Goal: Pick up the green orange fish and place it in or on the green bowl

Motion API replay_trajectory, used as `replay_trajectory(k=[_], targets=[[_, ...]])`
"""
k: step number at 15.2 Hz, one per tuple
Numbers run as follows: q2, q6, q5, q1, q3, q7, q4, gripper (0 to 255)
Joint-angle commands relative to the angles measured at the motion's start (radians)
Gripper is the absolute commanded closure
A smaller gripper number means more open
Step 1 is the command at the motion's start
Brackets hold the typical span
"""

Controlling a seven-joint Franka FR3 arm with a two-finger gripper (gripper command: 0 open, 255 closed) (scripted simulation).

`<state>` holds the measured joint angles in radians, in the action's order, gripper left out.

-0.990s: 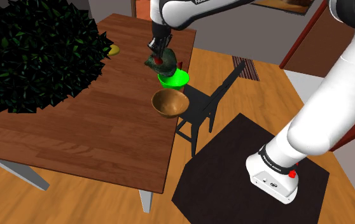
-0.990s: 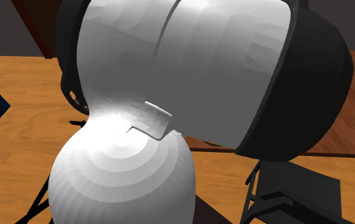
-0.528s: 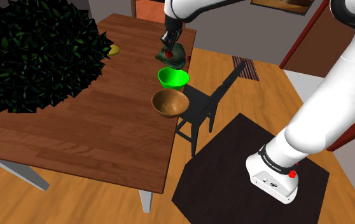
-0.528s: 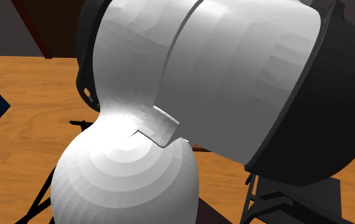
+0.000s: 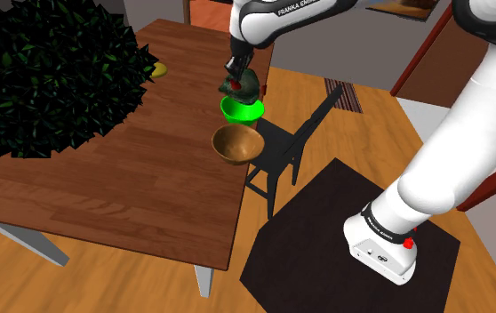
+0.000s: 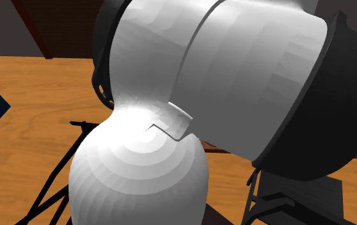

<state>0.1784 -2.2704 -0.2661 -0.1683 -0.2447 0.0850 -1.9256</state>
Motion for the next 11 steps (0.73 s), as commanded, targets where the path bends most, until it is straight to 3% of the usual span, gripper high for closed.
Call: replay_trajectory(k=[1, 11], targets=[[0.011, -0.025, -0.008, 0.000, 0.002, 0.008, -0.013, 255], [0.075, -0.135, -0.056, 0.007, 0.016, 0.054, -0.066, 255]])
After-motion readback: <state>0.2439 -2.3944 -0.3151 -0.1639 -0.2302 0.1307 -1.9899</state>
